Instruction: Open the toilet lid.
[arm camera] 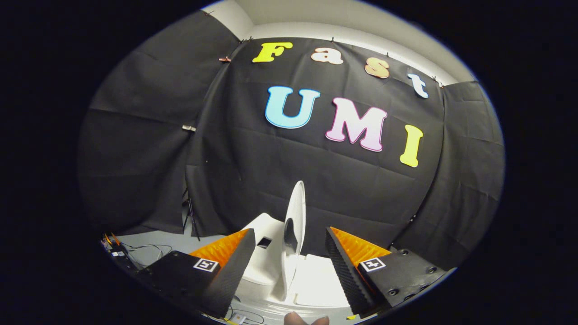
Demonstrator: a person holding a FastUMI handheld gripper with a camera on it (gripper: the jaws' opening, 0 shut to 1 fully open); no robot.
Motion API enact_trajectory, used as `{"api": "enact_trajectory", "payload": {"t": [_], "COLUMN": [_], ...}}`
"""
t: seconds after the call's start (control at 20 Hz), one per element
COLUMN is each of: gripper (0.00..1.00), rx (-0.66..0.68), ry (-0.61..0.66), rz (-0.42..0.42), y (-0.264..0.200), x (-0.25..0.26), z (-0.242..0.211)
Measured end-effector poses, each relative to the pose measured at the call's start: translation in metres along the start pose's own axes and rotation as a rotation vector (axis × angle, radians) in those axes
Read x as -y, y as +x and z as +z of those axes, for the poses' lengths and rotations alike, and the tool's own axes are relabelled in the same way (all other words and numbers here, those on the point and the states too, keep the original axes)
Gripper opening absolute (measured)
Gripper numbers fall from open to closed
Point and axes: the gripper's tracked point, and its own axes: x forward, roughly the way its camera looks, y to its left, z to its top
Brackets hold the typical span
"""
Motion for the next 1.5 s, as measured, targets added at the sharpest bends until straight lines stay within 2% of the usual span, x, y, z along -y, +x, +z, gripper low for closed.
{"api": "enact_trajectory", "payload": {"t": [0.4, 0.6, 0.85, 1.2, 1.5], "gripper": [0.98, 0.98, 0.98, 0.98, 0.98], "rx": [0.096, 0.119, 0.128, 0.17, 0.181], "ry": [0.111, 0.121, 0.125, 0.213, 0.215], "rz": [0.015, 0.034, 0.012, -0.103, -0.176], "y": [-0.078, -0.11, -0.143, -0.194, -0.226], "x": [0.087, 0.124, 0.181, 0.278, 0.349], "z": [0.072, 0.091, 0.101, 0.106, 0.094]}}
